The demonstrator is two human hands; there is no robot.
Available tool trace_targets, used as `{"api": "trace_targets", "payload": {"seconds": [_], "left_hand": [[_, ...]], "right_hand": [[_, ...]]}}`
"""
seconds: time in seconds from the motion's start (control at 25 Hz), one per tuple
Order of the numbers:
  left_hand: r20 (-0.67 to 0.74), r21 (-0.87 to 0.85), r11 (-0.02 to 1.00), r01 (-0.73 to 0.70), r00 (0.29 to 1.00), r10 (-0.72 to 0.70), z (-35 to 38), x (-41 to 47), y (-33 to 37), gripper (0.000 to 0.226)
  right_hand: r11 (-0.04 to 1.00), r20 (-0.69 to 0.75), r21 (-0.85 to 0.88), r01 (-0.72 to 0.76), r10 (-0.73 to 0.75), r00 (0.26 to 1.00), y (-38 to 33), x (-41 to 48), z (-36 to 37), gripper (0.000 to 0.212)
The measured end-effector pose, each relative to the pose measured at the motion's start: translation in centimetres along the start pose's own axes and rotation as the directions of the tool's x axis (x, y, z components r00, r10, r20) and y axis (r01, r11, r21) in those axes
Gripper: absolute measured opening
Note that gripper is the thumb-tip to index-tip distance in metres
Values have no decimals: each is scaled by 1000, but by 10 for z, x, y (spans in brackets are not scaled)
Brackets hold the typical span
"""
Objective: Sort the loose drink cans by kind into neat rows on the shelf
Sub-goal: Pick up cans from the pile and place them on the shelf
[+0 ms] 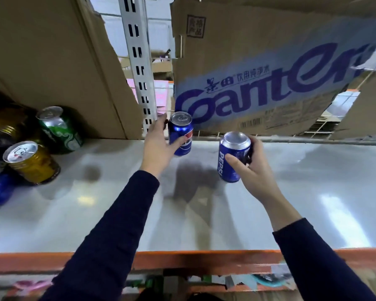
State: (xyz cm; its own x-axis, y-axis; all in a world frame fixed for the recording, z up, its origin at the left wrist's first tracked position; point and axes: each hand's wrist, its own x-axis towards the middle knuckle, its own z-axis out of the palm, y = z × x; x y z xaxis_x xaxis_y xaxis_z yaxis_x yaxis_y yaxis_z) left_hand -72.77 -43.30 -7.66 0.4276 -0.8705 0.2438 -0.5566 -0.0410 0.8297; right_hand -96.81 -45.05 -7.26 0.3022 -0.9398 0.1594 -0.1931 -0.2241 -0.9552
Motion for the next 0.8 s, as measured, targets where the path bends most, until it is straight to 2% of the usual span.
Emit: {"api": "trace_targets", "payload": {"seconds": [0.12,0.24,0.36,0.68,0.8], "left_hand": [[-1,165,986,1,1000,-1,-19,-38,-11,64],[62,412,911,-35,998,10,-44,-88,-29,48],[59,560,828,-29,998,-4,-59,-123,-41,41],[86,621,784,-26,996,-35,-68,-146,-48,44],[45,634,773,-11,999,-22,-78,-148,-46,42]], "right_hand": [[995,11,-99,29,-28,1000,-5,31,11,65],[991,-13,-129,49,-51,999,-8,56,29,66],[984,-27,-168,53,-59,998,-2,66,43,65],[964,-74,-263,-30,10,997,13,52,47,59],[935,-108,-328,-131,101,989,17,23,54,57]]}}
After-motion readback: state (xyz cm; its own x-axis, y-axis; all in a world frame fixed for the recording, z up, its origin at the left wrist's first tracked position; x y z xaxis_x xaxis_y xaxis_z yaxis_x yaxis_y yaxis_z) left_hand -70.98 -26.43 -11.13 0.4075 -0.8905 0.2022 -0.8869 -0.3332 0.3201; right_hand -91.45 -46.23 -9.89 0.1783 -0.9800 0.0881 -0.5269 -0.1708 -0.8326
